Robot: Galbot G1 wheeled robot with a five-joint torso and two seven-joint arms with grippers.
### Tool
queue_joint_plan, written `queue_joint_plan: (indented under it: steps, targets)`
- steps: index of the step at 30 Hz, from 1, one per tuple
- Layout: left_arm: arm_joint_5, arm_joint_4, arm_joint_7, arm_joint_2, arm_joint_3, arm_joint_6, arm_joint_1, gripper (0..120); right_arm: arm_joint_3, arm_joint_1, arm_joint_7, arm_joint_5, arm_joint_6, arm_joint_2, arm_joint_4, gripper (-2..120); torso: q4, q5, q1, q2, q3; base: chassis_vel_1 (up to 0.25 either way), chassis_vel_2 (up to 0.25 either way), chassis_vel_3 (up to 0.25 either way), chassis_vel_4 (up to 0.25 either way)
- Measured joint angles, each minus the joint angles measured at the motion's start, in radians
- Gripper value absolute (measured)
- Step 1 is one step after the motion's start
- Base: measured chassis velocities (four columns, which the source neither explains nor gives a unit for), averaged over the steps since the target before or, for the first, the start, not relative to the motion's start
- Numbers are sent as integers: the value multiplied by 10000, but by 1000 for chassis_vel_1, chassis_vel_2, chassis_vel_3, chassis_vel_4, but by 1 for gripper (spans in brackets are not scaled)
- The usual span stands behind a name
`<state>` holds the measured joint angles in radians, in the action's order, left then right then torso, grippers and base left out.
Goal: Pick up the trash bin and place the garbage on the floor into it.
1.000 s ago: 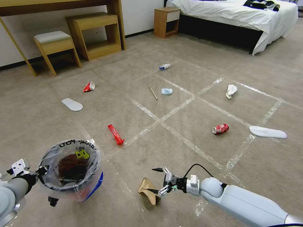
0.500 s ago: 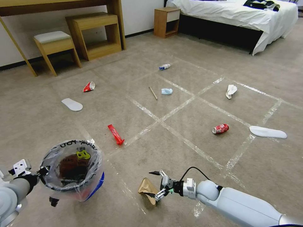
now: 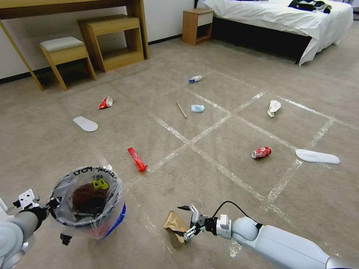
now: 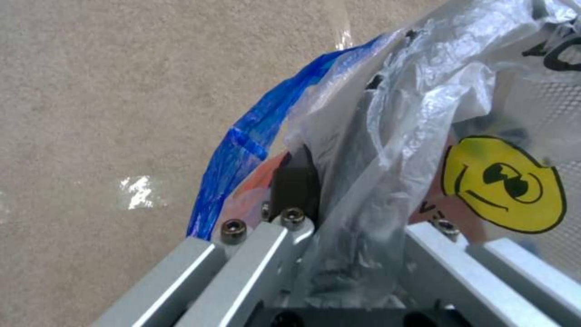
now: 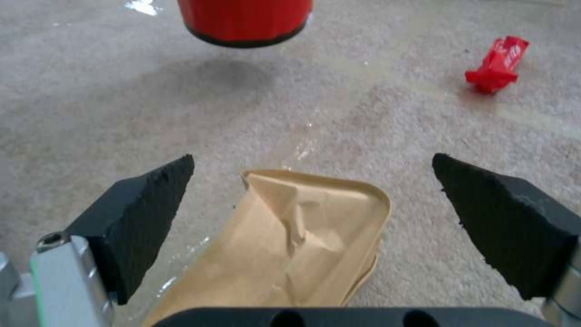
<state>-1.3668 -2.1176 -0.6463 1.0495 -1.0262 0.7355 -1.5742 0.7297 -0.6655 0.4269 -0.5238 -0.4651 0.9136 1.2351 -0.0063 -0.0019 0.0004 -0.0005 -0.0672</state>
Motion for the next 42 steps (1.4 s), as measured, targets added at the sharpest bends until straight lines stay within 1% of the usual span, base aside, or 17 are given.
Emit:
queue_joint_plan:
  steps: [3,11,17,27,42]
  targets:
    - [22,0,2,42,83,0,28,0,28,-39,-11,44,-24,166,-296,100,0,0,0,0,0,0,0,0,0]
    - [96,9,63,65,109,0,12,0,4,-157,-31,86,-57,438,-830,100,1,0,0,0,0,0,0,0,0]
    - [145,7,77,104,155,0,9,0,-129,-350,-21,115,-100,514,-1094,100,0,0,0,0,0,0,0,0,0]
    - [251,-3,104,144,296,0,49,0,-511,-1006,9,281,-197,556,-1313,100,1,2,0,1,1,0,0,0,0]
    - [263,-165,126,153,317,0,-30,0,-453,-1154,-164,280,-129,664,-1237,100,0,0,0,1,0,0,0,0,0]
